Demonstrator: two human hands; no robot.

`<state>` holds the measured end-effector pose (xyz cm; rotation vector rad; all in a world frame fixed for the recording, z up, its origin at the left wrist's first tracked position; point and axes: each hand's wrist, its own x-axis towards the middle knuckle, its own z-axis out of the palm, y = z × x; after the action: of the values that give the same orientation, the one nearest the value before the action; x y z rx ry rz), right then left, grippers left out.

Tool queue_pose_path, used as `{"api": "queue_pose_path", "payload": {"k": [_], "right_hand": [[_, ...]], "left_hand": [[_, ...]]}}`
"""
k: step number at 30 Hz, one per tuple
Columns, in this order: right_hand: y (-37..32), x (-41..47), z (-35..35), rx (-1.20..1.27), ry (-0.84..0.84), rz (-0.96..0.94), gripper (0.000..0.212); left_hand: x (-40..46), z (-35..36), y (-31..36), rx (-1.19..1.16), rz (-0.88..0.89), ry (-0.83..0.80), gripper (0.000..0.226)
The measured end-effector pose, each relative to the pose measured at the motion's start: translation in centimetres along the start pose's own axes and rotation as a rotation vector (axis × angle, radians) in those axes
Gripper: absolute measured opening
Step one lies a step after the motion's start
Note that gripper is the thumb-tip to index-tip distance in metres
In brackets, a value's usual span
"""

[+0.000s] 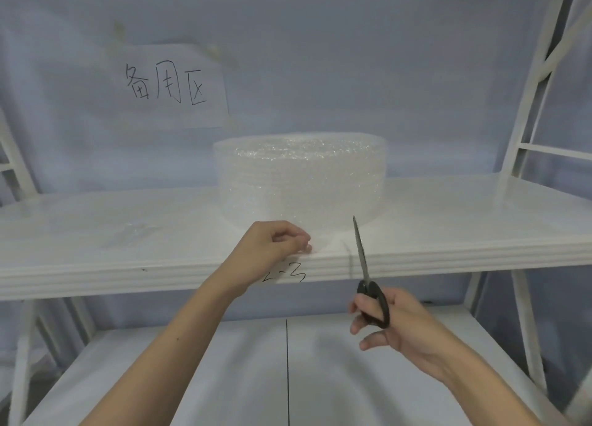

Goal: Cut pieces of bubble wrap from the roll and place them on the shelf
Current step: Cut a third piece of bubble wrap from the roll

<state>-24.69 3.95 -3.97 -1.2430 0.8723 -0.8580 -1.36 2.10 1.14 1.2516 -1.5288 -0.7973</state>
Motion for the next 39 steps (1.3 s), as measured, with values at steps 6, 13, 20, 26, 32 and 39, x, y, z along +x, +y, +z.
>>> {"api": "queue_pose_path", "payload": {"k": [6, 13, 20, 26, 32, 39], "right_hand": [[2.0, 0.8, 1.9, 0.013, -0.159, 0.03, 0.027], [3.3, 1.4, 1.7, 0.031, -0.312, 0.077, 0.046], [2.7, 2.4, 2.4, 0.021, -0.363, 0.063, 0.053], [1.8, 4.0, 3.8, 0.032, -0.379, 0.043, 0.051], [1.1, 5.0, 4.2, 0.089, -0.387, -0.011, 0.049], [1.6, 4.7, 4.0, 0.092, -0.406, 0.013, 0.047]], "left_hand": [[0.2, 0.2, 0.1, -0.018, -0.003, 0.047, 0.011], [0.4, -0.4, -0.4, 0.0, -0.001, 0.091, 0.009], [0.3, -0.4, -0.3, -0.024, 0.011, 0.104, 0.007], [0.2, -0.4, -0.3, -0.025, 0.024, 0.1, 0.008], [0.0, -0.5, -0.2, -0.032, 0.035, 0.092, 0.01], [-0.1, -0.6, -0.2, -0.049, 0.031, 0.095, 0.007]]}}
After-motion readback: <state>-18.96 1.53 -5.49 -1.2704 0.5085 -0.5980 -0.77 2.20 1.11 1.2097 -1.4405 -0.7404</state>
